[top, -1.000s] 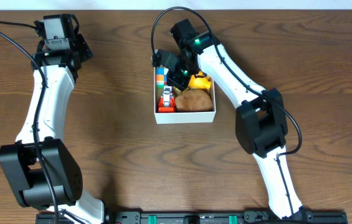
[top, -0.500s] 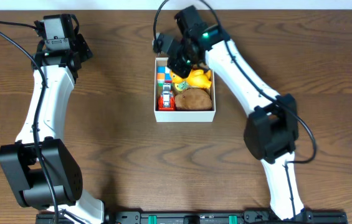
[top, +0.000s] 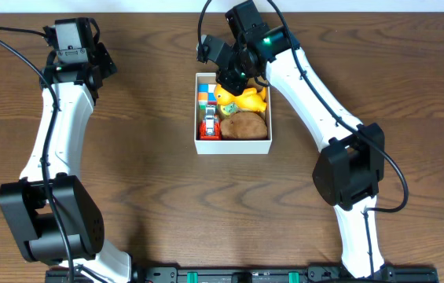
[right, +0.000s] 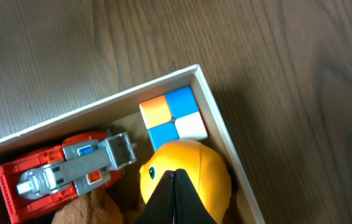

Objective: Pack container
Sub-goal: 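Push the orange duck down beside the cube with the right gripper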

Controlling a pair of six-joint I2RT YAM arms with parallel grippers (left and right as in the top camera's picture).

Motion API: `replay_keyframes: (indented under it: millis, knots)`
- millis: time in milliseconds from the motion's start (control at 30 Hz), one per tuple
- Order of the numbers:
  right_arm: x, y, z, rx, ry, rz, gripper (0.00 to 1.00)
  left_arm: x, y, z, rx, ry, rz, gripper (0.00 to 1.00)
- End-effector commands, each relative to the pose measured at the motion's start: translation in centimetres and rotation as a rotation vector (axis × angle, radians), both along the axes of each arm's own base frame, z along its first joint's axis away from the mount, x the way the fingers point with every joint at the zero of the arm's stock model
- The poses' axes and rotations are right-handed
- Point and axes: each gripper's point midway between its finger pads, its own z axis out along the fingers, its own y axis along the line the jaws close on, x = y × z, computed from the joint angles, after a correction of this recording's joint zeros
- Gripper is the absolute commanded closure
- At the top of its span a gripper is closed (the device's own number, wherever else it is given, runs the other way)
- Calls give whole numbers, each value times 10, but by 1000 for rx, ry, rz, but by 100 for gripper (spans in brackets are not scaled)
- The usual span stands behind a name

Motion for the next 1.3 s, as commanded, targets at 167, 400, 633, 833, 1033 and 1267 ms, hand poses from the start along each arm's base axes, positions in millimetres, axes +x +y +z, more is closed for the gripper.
replay_keyframes:
  millis: [167, 400, 633, 833, 1033, 1267]
  knots:
    - [-2, -21, -48, -65, 124, -45, 99, 1, 3, 9, 11, -16, 6, 2]
    - [-13, -29, -93, -124, 238, -51, 99, 1, 3, 9, 11, -16, 6, 2]
    - [-19, -32, -107, -146, 279, -51, 99, 1, 3, 9, 11, -16, 6, 2]
    - [-26, -48, -137, -234, 324, -68, 99, 1, 3, 9, 11, -16, 6, 2]
    - [-34, -53, -161, -253, 363, -68, 99, 1, 3, 9, 11, -16, 6, 2]
    - [-33, -51, -155, -247, 351, -67, 99, 1, 3, 9, 11, -16, 6, 2]
